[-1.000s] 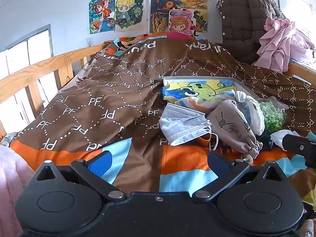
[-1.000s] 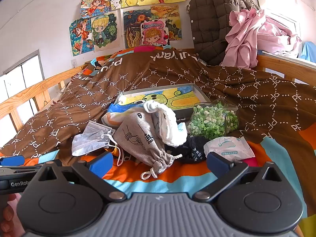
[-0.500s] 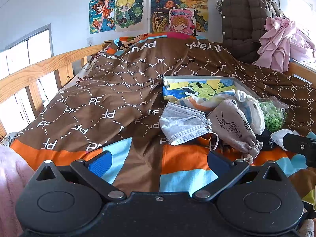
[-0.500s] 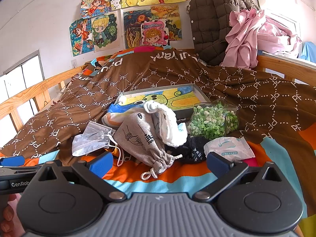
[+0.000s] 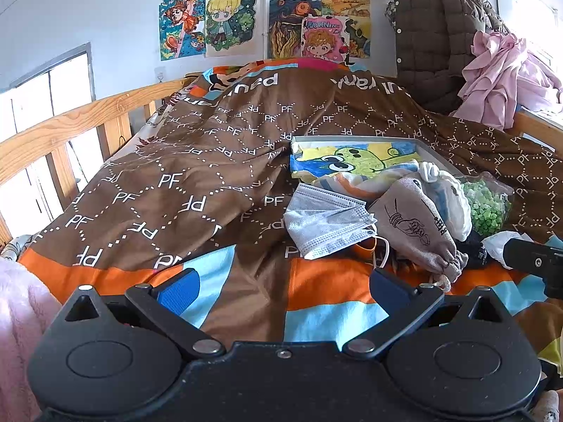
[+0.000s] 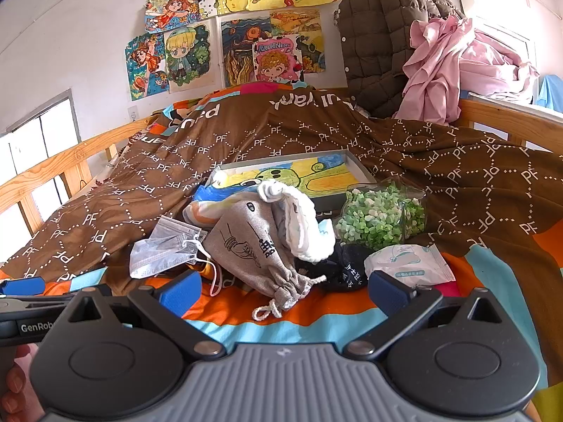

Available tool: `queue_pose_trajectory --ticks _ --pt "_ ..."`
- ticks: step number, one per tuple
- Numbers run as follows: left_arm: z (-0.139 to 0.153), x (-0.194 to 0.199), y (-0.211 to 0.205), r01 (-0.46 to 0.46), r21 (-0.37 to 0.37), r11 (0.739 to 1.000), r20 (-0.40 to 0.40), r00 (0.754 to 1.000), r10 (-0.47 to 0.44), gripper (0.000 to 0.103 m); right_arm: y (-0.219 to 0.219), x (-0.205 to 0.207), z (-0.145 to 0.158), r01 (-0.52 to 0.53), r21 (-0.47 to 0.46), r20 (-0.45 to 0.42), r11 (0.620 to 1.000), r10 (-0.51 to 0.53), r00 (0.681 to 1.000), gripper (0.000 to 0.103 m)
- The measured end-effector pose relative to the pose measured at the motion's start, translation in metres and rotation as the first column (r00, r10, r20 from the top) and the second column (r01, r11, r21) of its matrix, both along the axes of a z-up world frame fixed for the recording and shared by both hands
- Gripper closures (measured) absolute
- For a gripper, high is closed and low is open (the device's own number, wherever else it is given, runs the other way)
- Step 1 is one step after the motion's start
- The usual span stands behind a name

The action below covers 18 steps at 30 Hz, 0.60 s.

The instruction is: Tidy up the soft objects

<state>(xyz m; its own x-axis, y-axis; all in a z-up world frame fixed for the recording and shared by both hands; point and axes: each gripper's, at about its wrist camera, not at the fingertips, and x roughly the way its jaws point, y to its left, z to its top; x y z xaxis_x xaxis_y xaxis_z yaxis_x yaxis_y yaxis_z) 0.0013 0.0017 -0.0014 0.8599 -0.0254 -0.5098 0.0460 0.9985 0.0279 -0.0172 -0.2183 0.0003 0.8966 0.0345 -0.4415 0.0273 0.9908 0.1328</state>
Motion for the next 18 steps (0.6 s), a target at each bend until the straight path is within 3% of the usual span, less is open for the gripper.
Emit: queue_pose_trajectory --ticks 18 --pt "0.0 0.0013 0.0016 -0.001 0.0 1.0 -0.001 1.0 0.001 0.001 -0.0004 -0.0004 0.0 -0.001 0.0 0.002 1.0 0.001 1.0 0.0"
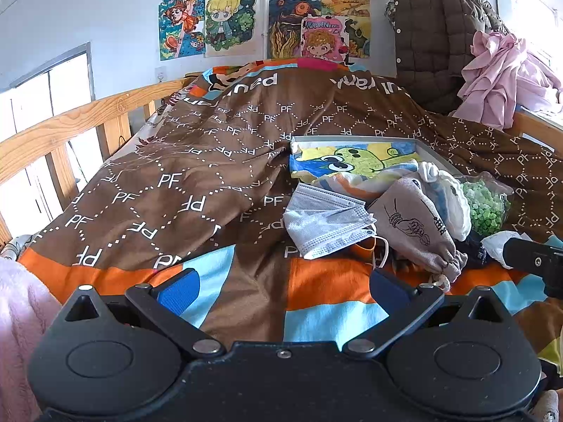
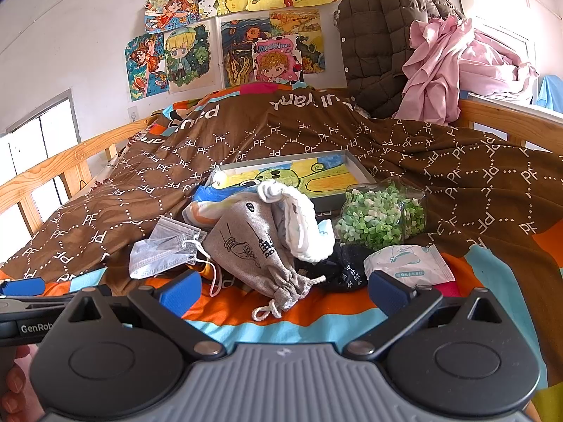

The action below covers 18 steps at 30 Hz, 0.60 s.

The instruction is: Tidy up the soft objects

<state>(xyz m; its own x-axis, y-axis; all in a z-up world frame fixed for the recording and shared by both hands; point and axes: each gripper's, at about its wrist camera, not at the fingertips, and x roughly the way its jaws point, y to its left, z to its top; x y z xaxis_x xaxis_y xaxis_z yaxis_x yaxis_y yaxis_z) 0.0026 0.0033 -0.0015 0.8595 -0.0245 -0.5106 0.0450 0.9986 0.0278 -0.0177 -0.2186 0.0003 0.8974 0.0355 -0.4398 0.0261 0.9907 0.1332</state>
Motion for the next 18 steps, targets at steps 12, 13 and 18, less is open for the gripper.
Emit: queue_pose_trajectory --ticks 12,13,18 --pt "0.0008 -0.0004 -0.0002 0.003 -0.001 1.0 0.002 1.0 -0.003 0.001 -0.0001 -0.0001 -0.0001 -0.001 0.0 0.0 1.0 0.001 1.0 0.0" --pt "0.0008 -0.0003 -0.0003 0.003 -0.001 1.0 0.001 1.0 -0.003 0.001 -0.0002 -0.0003 -0.0001 -0.002 0.0 0.0 1.0 0.002 1.0 0.0" --pt "0.0004 -0.0021 0.0002 0.001 -0.003 1.0 0.001 1.0 -0.001 0.001 -0.0007 0.0003 -0.001 -0.001 0.0 0.0 1.0 0.001 1.0 0.0"
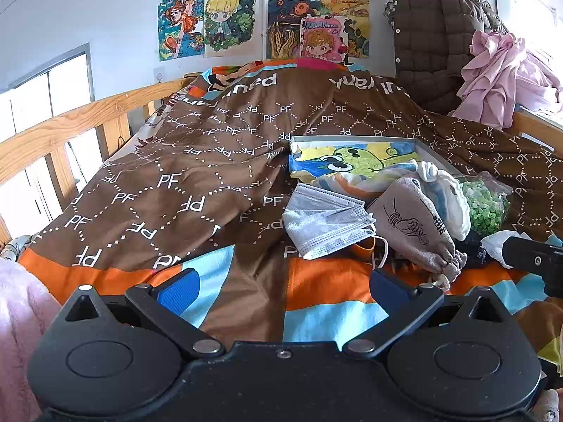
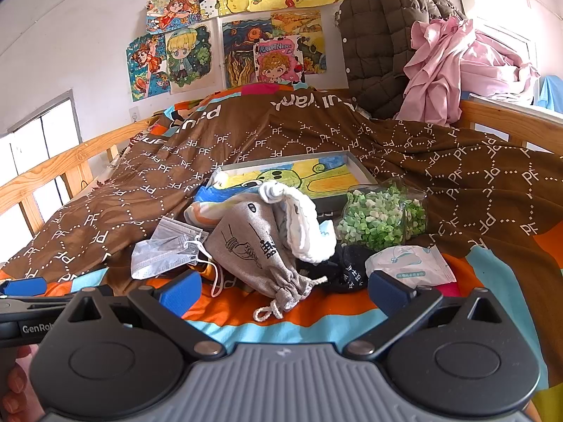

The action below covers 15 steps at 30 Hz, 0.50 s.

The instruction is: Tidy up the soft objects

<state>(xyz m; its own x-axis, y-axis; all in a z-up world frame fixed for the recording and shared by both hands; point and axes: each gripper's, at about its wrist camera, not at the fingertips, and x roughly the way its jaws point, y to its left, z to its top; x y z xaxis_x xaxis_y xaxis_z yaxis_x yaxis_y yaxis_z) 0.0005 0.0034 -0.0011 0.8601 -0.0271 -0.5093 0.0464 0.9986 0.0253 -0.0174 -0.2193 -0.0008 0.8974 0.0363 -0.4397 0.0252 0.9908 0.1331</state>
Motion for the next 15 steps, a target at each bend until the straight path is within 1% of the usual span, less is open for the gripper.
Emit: queue_pose_trajectory --ticks 11,15 --pt "0.0013 -0.0004 0.0 -0.003 0.003 1.0 0.005 1.0 0.003 0.001 0.0005 -0.0001 0.0008 0.003 0.005 -0.002 1.0 -0.003 1.0 0.0" --pt "0.0041 -0.0008 0.0012 0.001 -0.01 1.0 0.008 1.0 -0.001 0.001 0.0 -0.002 0.0059 0.007 0.007 0.014 1.0 -0.007 1.0 0.0"
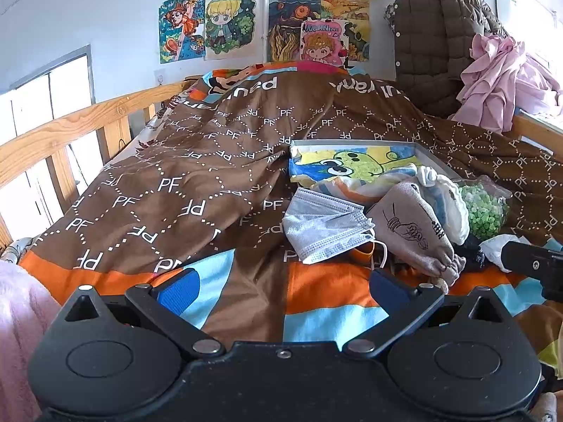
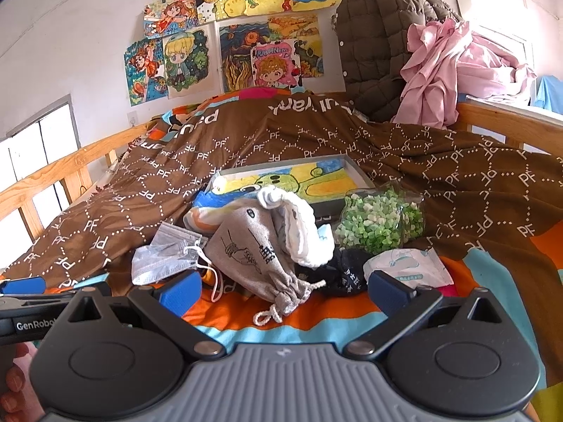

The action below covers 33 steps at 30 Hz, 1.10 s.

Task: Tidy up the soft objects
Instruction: 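Grasp the grey face mask with the left tool while the right tool grasps the beige pouch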

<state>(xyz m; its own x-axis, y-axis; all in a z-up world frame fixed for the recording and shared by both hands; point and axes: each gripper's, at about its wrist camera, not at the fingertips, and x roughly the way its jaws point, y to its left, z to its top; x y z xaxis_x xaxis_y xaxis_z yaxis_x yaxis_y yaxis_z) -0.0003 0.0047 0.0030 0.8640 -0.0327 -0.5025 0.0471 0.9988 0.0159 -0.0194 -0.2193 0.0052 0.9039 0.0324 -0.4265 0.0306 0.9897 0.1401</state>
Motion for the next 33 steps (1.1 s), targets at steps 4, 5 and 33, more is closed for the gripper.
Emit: queue_pose_trajectory --ticks 4,5,33 --pt "0.007 -0.001 0.0 0.017 -0.005 1.0 0.008 1.0 -0.017 0.001 -0.003 0.0 0.003 0.001 0.013 0.017 1.0 -0.001 1.0 0.0" --pt "0.01 0.0 -0.001 0.023 0.0 1.0 0.011 1.0 -0.023 0.001 -0.003 0.001 0.004 0.002 0.015 0.014 1.0 -0.002 1.0 0.0" --pt "0.012 0.135 -0.01 0.524 0.125 0.843 -0.166 0.848 -0.503 0.001 0.047 0.106 -0.039 -0.367 -0.466 -0.111 0.805 0.359 0.927 0.0"
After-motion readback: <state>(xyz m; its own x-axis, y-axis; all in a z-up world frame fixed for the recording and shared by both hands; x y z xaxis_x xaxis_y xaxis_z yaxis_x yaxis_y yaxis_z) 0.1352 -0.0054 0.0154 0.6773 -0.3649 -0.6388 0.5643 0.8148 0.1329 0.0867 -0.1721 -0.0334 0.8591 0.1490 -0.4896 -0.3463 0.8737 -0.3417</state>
